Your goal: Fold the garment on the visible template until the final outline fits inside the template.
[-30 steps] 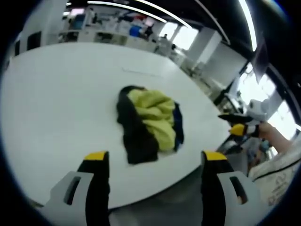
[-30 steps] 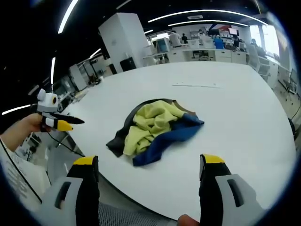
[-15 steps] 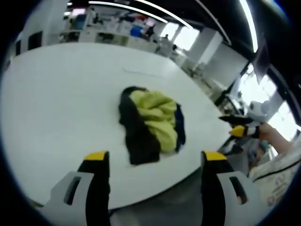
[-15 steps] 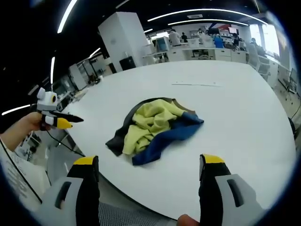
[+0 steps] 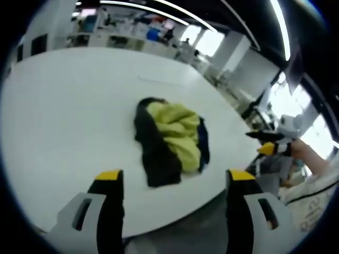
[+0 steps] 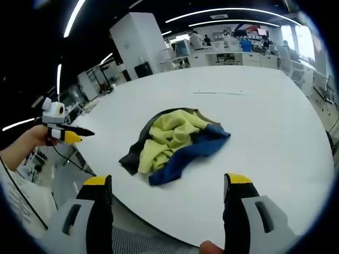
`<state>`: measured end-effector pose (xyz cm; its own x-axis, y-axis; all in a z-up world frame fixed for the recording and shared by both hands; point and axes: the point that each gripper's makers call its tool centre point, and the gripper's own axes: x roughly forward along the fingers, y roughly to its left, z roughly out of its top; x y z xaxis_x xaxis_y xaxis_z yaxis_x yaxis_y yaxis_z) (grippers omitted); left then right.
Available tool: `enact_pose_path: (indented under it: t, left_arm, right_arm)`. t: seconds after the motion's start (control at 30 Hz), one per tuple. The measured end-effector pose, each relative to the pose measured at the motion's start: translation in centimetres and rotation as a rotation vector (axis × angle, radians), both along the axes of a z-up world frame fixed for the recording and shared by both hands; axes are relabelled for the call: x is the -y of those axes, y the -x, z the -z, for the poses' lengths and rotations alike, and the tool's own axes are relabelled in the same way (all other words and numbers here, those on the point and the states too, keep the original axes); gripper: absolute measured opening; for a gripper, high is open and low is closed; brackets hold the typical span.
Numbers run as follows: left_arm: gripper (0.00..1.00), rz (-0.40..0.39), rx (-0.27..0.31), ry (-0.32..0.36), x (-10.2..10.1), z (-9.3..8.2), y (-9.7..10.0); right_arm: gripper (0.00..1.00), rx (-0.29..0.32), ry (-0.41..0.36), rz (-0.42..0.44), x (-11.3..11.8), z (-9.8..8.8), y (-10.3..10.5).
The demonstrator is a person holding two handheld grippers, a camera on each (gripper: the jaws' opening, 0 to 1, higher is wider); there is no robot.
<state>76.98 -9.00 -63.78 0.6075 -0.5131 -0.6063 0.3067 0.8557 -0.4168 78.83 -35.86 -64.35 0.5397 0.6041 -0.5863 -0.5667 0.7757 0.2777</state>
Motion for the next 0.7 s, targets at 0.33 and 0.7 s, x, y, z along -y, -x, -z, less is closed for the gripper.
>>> enact_pose_path:
  t: [0.33,0.7]
  left_arm:
    - [0.74,0.030,0.014,-0.007,-0.1,-0.5,-3.2]
    - [0.69,0.115,0.079,-0.091,0.4,-1.5,-9.5]
  right_arm:
    - [0.75,0.026,0.005,-0.013,0.4,-0.1,-2.3]
    - [0.42,0.093,-0.040,-0.002,1.1,-1.5,-6.3]
